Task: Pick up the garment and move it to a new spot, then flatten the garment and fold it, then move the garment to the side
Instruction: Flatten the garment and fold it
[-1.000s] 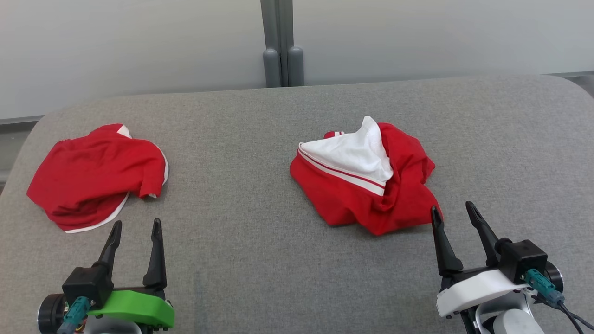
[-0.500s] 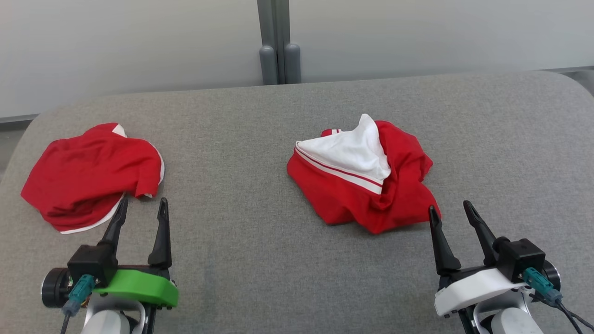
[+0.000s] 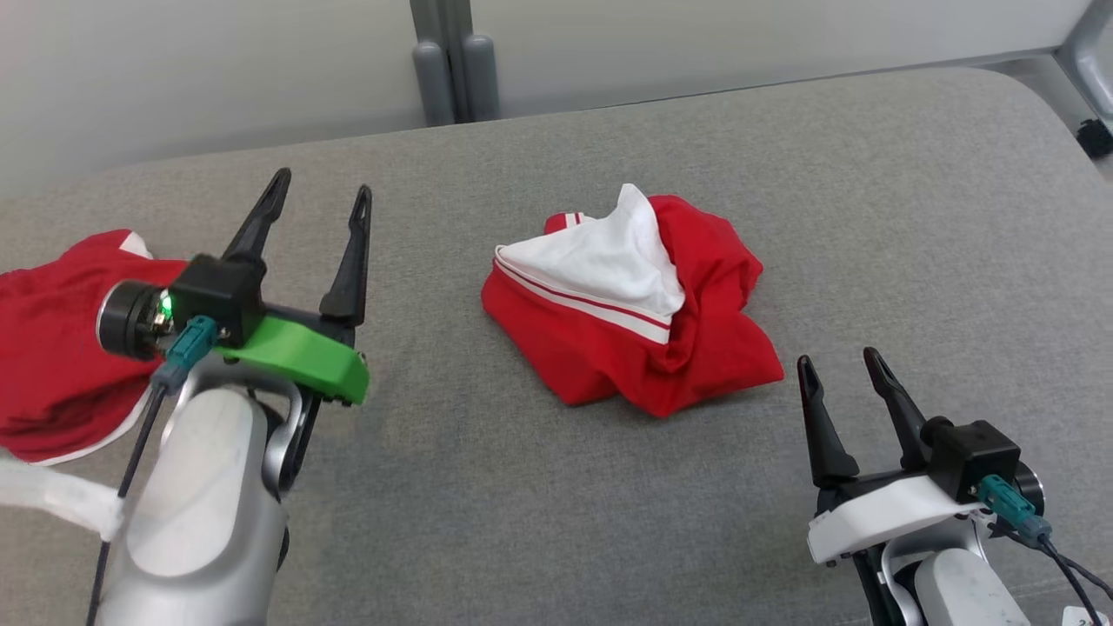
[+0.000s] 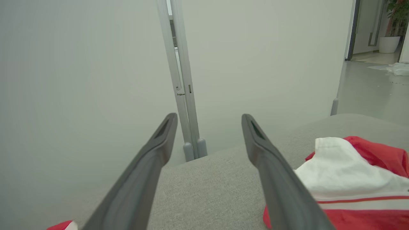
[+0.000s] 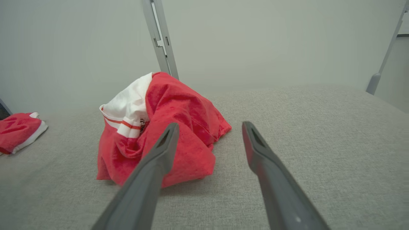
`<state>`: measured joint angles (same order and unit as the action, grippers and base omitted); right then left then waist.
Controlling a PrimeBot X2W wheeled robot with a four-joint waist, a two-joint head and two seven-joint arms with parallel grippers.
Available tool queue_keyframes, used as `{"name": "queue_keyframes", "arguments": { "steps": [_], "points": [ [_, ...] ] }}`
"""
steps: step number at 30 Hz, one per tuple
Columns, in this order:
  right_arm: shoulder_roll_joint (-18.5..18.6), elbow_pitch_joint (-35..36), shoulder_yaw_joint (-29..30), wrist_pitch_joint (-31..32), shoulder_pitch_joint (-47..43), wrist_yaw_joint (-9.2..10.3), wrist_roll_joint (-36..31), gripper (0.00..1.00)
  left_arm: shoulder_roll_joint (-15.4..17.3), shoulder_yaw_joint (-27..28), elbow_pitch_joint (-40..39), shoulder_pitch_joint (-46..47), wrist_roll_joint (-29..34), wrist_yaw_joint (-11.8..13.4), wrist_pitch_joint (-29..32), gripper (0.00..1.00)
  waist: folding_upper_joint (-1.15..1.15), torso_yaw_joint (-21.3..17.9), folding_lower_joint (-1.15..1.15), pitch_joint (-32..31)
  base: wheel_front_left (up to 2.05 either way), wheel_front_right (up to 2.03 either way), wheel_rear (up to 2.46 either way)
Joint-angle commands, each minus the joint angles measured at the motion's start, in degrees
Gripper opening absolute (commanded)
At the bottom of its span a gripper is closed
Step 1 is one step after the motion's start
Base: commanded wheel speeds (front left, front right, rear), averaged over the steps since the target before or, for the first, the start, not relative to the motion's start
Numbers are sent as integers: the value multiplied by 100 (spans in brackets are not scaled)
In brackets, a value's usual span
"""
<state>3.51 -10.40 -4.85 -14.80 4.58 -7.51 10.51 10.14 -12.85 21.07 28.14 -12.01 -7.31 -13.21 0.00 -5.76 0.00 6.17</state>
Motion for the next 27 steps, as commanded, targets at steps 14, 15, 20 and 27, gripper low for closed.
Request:
{"name": "queue_keyframes", "arguments": {
  "steps": [14, 15, 20, 27],
  "points": [
    [-45, -43, 9, -41, 296, 4, 143, 100, 361, -1561, 1314, 1369, -831, -19, 349, 100, 0, -982, 0, 498, 0, 0, 0],
    [-47, -41, 5, -41, 306, 4, 150, 100, 402, -1652, 1399, 1412, -879, -18, 376, 100, 0, -1014, 0, 514, 0, 0, 0],
    [-53, -30, -11, -41, 341, 3, 155, 100, 555, -2255, 1888, 1612, -1304, -18, 672, 100, 0, -1136, 0, 586, 0, 0, 0],
    [-58, -36, -44, -42, 394, 4, 186, 100, 730, -3008, 2356, 1740, -1932, -19, 1025, 100, 0, -1293, 0, 663, 0, 0, 0]
  ]
}}
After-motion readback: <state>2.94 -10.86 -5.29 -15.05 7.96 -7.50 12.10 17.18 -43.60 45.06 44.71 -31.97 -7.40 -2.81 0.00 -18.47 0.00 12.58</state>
